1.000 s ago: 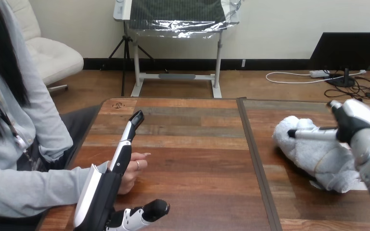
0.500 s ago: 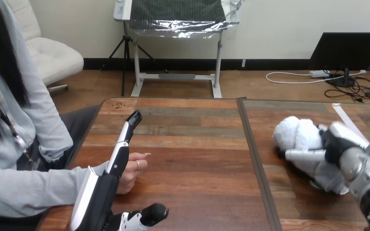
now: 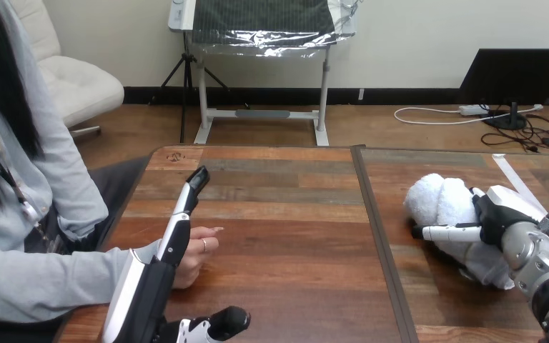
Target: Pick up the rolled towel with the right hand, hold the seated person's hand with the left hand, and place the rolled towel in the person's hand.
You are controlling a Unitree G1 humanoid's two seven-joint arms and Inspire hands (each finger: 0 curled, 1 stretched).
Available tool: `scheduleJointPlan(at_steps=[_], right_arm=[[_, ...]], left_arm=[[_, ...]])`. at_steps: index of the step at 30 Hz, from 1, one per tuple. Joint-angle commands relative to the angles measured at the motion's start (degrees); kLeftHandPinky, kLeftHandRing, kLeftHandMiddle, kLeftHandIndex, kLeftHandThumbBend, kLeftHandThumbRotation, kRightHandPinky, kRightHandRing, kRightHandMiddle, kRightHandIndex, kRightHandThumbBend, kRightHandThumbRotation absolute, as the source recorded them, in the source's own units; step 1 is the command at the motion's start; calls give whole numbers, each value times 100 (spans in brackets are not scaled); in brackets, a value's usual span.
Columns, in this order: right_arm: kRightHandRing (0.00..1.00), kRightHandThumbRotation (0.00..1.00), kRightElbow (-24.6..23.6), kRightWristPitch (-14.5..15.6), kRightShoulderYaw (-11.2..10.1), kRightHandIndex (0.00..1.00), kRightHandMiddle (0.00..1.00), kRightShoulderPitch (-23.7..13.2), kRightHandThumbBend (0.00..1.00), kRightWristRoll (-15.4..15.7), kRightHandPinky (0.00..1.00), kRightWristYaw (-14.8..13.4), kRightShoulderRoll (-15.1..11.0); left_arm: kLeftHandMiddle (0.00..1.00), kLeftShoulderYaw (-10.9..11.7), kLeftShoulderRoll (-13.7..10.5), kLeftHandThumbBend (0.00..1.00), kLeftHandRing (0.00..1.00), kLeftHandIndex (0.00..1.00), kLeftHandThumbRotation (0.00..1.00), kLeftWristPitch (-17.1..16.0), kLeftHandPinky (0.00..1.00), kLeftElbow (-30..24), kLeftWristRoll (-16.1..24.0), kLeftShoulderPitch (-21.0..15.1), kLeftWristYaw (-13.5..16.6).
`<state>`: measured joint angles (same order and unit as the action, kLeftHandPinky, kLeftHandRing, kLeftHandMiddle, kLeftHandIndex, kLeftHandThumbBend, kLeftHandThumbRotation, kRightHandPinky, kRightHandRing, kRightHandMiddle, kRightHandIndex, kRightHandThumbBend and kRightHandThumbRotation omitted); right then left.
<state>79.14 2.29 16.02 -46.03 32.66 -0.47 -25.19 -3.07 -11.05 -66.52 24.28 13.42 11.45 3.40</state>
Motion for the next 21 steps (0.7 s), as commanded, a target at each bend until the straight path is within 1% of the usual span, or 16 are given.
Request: scheduleJointPlan(at_steps=[1, 2, 3, 7, 11, 12, 13, 16, 20, 21], right_arm=[[100, 65, 51, 51, 129, 100, 100, 128, 98, 79, 87, 136, 259], [100, 65, 52, 52, 145, 100, 100, 142, 97, 94, 86, 126, 270], [99, 64, 51, 51, 155, 99, 100, 152, 97, 104, 82, 120, 277], [96, 62, 53, 57, 172, 98, 98, 185, 96, 122, 77, 84, 304], [90, 57, 48, 107, 42, 96, 94, 219, 96, -27, 70, -24, 353], [86, 52, 47, 115, 9, 94, 91, 225, 95, -62, 66, -46, 361], [85, 51, 46, 121, -12, 94, 90, 228, 95, -87, 64, -61, 368], [81, 46, 43, 113, -46, 92, 88, 247, 94, -139, 61, -120, 373], [78, 40, 40, 62, -37, 89, 84, 275, 92, -125, 58, -210, 355], [76, 36, 40, 57, -30, 86, 82, 278, 91, -116, 57, -228, 351]], left_arm=[[100, 84, -63, 100, 100, 100, 83, -48, 98, -452, -109, -95, -43], [100, 68, -69, 100, 100, 100, 84, -38, 98, -486, -145, -73, -66], [100, 57, -77, 100, 100, 100, 83, -32, 98, -517, -177, -49, -86], [100, 26, -99, 100, 100, 100, 83, 11, 98, -635, -280, 31, -163], [100, 32, -108, 100, 100, 100, 82, 47, 98, -783, -361, 136, -237], [100, 37, -109, 100, 100, 100, 81, 49, 98, -807, -375, 156, -250], [100, 41, -109, 100, 100, 100, 80, 52, 98, -827, -386, 171, -262], [100, 54, -126, 100, 100, 100, 79, 48, 97, -884, -420, 220, -309], [100, 86, -136, 100, 100, 100, 79, 40, 96, -952, -421, 273, -347], [100, 96, -135, 100, 100, 100, 79, 37, 95, -961, -421, 280, -354]])
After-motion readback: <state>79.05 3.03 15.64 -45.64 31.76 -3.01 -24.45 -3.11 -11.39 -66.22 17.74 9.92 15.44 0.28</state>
